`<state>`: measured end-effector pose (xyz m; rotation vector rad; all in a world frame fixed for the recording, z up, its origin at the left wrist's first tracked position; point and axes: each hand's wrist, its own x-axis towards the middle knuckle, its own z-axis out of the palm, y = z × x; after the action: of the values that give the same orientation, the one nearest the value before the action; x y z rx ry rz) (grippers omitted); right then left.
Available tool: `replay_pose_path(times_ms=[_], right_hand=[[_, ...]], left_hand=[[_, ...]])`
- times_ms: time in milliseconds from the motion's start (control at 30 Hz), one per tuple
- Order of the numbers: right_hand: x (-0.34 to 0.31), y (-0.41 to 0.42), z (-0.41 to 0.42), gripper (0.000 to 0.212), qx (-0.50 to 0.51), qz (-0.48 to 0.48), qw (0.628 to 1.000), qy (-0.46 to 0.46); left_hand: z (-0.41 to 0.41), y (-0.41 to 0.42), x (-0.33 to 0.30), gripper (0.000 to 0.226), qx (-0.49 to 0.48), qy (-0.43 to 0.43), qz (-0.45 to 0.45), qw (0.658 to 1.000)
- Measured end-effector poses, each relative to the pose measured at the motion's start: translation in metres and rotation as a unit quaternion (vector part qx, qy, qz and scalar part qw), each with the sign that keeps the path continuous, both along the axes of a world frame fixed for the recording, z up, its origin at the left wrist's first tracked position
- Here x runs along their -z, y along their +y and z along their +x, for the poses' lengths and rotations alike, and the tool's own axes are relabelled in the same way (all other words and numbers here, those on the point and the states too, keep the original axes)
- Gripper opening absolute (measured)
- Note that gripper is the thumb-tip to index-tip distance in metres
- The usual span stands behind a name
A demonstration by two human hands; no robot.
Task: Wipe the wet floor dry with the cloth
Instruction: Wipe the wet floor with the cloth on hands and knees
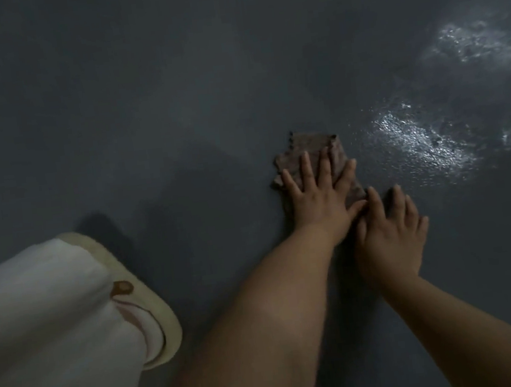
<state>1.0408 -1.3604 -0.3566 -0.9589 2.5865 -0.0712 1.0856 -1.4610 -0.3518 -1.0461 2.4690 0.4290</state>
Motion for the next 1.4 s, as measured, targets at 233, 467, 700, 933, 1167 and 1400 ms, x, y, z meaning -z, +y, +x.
replay_pose_path(times_ms=[233,467,700,933,1167,1400], right_hand=[[-0.002,-0.001,-0.001,0.060,0.000,0.030,1.000,-0.006],[-0.007,0.000,-0.003,0.061,-0.014,0.037,0.999,-0.025],[-0.012,0.012,-0.011,0.060,-0.047,0.016,0.998,-0.044],[-0.015,0.016,-0.013,0.061,-0.070,0.030,0.996,-0.049],[-0.014,0.017,-0.013,0.061,-0.076,0.037,0.995,-0.050],[-0.012,0.017,-0.008,0.060,-0.070,0.032,0.996,-0.051]], left_hand=[[0.057,-0.081,0.011,0.072,-0.053,0.007,-0.071,0.996],[0.140,-0.066,0.014,0.068,-0.444,-0.013,-0.103,0.890],[0.084,0.059,0.015,0.066,-0.140,0.026,-0.064,0.988],[0.094,-0.019,0.012,0.071,0.136,0.000,-0.061,0.989],[0.176,-0.092,0.011,0.067,-0.365,-0.024,-0.070,0.928],[0.129,0.026,0.017,0.068,-0.410,-0.008,-0.081,0.908]])
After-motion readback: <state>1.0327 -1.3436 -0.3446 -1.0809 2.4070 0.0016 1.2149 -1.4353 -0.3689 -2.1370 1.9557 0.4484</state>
